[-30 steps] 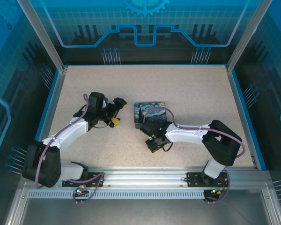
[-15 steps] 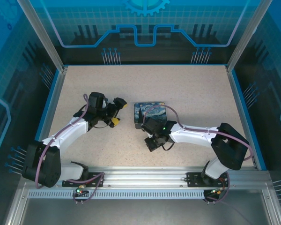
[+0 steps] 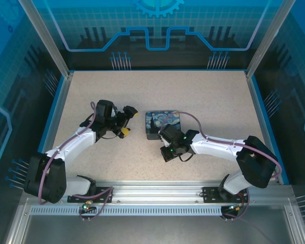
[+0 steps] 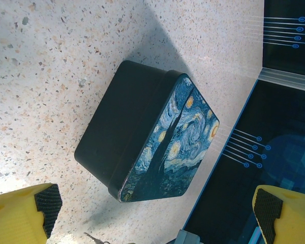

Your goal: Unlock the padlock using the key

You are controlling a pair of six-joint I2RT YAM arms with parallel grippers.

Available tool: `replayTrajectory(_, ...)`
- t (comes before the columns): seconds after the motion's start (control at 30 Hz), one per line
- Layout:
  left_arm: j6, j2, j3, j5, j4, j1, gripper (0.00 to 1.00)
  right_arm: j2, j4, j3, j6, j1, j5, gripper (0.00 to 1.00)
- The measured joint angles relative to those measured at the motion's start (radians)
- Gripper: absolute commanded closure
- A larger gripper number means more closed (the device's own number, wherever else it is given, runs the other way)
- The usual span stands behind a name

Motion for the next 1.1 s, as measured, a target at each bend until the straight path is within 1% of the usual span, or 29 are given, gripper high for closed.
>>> replayTrajectory(0.17,-0.041,0.000,-0.026,0.004,0.024,-0.006,0.01,-0.050,0.026,-0.005,0.026,-0.041,-0.051,1.00)
replayTrajectory(0.3,-0.063,-0.005,-0.034,0.010,0.040,-0.031,0.01,-0.110,0.046,-0.005,0.056,-0.084,-0.090,1.00)
replayTrajectory(0.47,-0.054,-0.021,-0.034,0.020,0.069,-0.053,0.02,-0.171,0.048,0.026,0.117,-0.145,-0.130,1.00)
replayTrajectory(0.6,-0.035,-0.039,-0.053,0.027,0.122,-0.058,0.05,-0.209,0.059,0.060,0.192,-0.207,-0.153,1.00)
replayTrajectory(0.77,-0.027,-0.042,-0.072,0.046,0.212,-0.079,0.14,-0.222,0.107,0.078,0.317,-0.287,-0.183,1.00)
replayTrajectory(0.83,-0.023,-0.041,-0.072,0.057,0.259,-0.097,0.21,-0.221,0.129,0.078,0.372,-0.312,-0.192,1.00)
replayTrajectory(0.9,-0.016,-0.034,-0.073,0.067,0.314,-0.117,0.27,-0.219,0.150,0.082,0.420,-0.329,-0.200,1.00)
replayTrajectory(1.03,-0.020,0.023,-0.073,0.084,0.432,-0.166,0.41,-0.196,0.198,0.099,0.504,-0.350,-0.217,1.00)
replayTrajectory(1.1,-0.026,0.058,-0.072,0.088,0.479,-0.188,0.44,-0.183,0.222,0.101,0.536,-0.358,-0.228,1.00)
